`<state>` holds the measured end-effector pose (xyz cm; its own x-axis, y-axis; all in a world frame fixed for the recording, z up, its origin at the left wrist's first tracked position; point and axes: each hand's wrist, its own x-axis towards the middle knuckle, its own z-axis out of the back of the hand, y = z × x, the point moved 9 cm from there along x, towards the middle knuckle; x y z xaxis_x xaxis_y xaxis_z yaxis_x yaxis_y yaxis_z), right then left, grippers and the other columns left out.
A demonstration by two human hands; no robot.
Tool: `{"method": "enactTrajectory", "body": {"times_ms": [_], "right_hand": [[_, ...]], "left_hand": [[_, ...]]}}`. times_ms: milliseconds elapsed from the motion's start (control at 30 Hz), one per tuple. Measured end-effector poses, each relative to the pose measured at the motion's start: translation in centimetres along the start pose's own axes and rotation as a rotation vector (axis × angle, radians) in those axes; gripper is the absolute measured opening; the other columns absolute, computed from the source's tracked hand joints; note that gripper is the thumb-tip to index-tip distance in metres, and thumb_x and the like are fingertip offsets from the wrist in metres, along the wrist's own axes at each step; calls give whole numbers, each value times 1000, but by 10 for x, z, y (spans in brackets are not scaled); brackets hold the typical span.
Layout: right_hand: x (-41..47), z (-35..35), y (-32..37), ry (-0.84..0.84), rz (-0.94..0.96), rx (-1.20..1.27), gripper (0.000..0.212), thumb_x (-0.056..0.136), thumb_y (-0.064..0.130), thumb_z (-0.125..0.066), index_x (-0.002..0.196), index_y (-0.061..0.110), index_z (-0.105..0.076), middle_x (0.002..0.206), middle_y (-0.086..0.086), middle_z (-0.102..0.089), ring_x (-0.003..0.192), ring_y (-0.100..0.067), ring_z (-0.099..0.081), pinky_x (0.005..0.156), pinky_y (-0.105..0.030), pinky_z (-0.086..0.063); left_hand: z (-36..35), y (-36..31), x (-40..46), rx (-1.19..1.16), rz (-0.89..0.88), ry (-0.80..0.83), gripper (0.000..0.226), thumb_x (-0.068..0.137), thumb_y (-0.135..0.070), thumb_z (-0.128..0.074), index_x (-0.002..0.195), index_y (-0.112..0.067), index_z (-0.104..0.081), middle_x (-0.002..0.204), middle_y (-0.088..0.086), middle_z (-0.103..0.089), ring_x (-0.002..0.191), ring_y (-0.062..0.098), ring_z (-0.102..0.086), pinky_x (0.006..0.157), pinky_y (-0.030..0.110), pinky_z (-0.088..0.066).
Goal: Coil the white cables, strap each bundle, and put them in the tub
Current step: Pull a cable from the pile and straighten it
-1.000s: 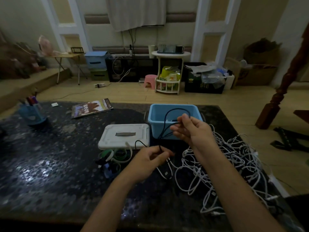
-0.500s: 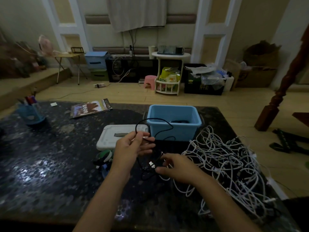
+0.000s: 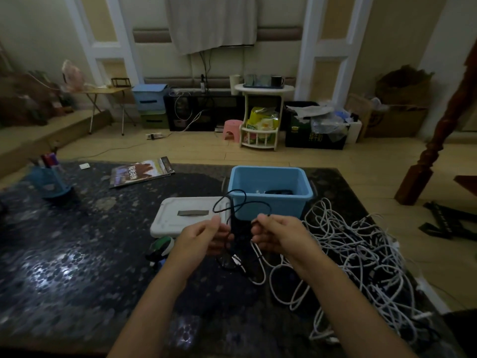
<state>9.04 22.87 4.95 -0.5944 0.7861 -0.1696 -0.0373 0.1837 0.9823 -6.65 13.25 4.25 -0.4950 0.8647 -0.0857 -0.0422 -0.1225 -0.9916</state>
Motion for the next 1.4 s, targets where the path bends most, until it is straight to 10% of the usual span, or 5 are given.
{"method": "enactTrajectory", "body": {"times_ms": [500,600,933,1133,1400], "right_hand": [[-20,-17,-3,15,-120,695,17,98,15,-59,100,4,-71,85,-6,-75,72,-12,-72,64,-22,-60],[-25,-24,-14,53,-248,695,16,95,15,-62,99,3,-72,81,-6,-74,65,-11,-71,55,-21,-57],[-24,11,13,-181,113,-608,40,86,52,-70,65,21,-57,57,8,-58,52,-5,-53,56,-27,-45],[-27,-37,18,151,498,-751,46,85,22,-71,126,38,-54,132,26,-46,137,10,-30,101,-7,-25],[-8,-43,-11,198,396,-721,11,91,32,-68,102,33,-66,140,26,-53,138,4,-36,111,-29,-33]], "left_hand": [[-57,-23,-15,-93,-236,118,55,91,-51,-49,145,-41,-41,113,-21,-68,104,-7,-64,84,13,-50],[-52,-19,-11,158,-323,-39,62,88,-76,-45,145,-53,-36,119,-5,-62,117,15,-59,101,37,-49],[-36,-45,-22,-360,-293,-185,53,93,-55,-38,72,-7,-47,58,15,-50,76,30,-69,77,34,-58],[-27,-34,-13,-512,-185,-120,49,91,-59,-38,73,-14,-38,62,5,-30,55,23,-46,66,40,-47],[-26,-43,-15,-760,-118,115,48,98,-58,-31,76,-17,-37,66,0,-30,49,12,-26,43,24,-30]]}}
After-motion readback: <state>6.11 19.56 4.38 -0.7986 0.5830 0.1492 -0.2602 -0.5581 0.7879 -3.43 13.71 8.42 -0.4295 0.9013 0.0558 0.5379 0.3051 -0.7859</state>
